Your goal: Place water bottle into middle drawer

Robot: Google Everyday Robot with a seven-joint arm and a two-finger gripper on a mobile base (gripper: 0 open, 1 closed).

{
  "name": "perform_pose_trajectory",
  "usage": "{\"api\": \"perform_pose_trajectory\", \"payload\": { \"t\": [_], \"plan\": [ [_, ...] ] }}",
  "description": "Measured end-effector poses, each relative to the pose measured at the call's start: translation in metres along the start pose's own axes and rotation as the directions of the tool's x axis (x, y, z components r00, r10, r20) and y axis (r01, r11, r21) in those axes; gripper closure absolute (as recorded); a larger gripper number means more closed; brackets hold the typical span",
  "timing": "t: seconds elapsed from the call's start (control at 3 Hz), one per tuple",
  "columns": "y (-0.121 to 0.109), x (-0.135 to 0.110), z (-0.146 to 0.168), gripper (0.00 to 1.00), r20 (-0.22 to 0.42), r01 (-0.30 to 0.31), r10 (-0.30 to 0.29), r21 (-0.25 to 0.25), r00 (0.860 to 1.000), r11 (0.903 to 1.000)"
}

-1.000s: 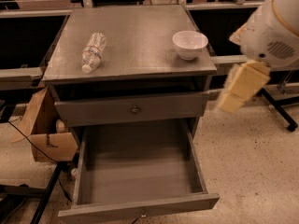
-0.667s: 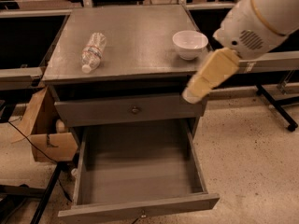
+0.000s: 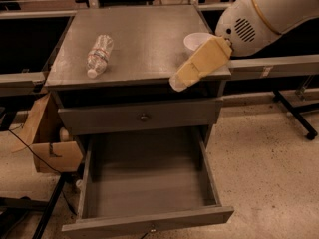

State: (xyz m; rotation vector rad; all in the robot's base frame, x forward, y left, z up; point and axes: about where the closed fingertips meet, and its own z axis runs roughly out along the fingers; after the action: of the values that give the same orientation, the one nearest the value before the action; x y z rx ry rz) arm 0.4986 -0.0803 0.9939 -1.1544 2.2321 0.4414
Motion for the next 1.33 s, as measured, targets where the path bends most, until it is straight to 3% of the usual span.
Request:
{"api": "perform_pose_trajectory", "payload": {
  "t": [0.33,0.67,1.0,1.33],
  "plan": [
    [-0.002,0.003,-0.002,0.00,0.014,-0.059,0.058,0.008,0.998,0.9983],
    [-0.020,-0.010,0.012,0.00,0.011,-0.129,0.129,0.037,0.992,0.9910],
    [-0.042,-0.045,0.051,0.00,0.000,-0.217,0.218,0.069,0.976,0.9736],
    [-0.059,-0.080,0.092,0.00,-0.009,-0.303,0.306,0.093,0.952,0.9483]
  ]
}}
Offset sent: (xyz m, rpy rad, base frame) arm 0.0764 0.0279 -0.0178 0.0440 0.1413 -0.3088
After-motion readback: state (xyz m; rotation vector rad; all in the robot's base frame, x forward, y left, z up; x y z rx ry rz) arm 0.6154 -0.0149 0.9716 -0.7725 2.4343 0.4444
